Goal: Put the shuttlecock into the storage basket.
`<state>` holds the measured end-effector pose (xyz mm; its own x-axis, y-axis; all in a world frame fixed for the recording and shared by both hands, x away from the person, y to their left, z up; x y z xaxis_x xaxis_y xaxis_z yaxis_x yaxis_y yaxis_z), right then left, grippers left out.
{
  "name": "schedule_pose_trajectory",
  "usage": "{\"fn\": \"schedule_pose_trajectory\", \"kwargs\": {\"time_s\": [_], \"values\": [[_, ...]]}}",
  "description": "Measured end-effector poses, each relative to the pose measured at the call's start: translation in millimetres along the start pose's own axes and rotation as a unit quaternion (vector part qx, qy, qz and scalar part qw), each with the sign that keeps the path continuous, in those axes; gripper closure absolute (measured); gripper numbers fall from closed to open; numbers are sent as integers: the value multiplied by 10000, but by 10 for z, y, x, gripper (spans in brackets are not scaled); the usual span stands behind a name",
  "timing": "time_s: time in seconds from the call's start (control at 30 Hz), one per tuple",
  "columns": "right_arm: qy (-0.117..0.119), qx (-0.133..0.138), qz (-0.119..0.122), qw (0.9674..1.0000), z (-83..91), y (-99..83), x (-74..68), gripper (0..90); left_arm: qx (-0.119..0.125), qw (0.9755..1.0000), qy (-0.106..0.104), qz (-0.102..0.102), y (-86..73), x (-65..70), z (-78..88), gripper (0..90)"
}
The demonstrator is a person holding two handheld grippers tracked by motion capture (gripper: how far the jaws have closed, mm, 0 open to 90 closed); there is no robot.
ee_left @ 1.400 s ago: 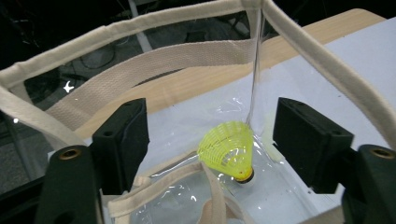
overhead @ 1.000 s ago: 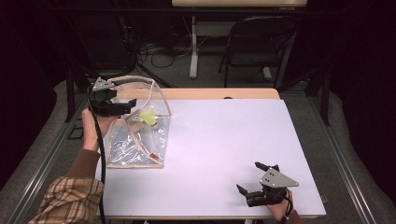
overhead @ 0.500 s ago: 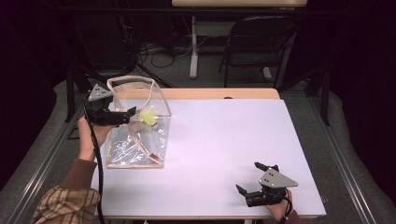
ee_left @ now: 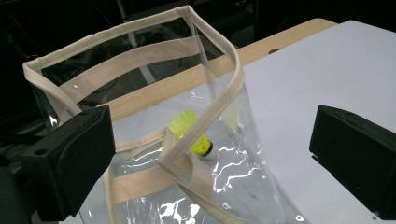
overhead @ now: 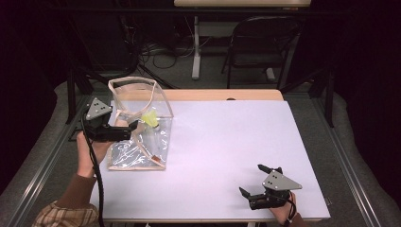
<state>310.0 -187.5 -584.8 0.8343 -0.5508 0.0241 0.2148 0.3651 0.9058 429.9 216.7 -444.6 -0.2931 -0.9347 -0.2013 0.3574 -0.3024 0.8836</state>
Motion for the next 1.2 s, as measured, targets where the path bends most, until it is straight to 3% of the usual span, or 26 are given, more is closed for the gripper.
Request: {"fn": "schedule_pose_trajectory", "kwargs": {"time_s": [0.33, 0.7, 1.2], "values": [[3, -3, 6, 10000, -1, 0, 2, 0, 48, 10000, 35, 21, -236, 64, 130, 0], [4, -13, 2, 10000, -4, -3, 1, 0, 11, 10000, 12, 86, -563, 174, 169, 0], [2, -22, 5, 10000, -6, -5, 1, 0, 32, 9996, -79, 258, -804, 279, 220, 0]]}}
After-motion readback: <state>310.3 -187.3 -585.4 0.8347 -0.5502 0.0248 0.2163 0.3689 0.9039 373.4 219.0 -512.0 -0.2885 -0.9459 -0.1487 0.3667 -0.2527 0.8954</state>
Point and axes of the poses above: each handheld gripper's, and its own axes: z roughly backward along the jaws, y roughly out of its top, x roughly to its right, the point moved 9 cm from there along -z, roughly forward along the jaws, and after that the axes turned 14 degrees about y, right-handed, at the moved point
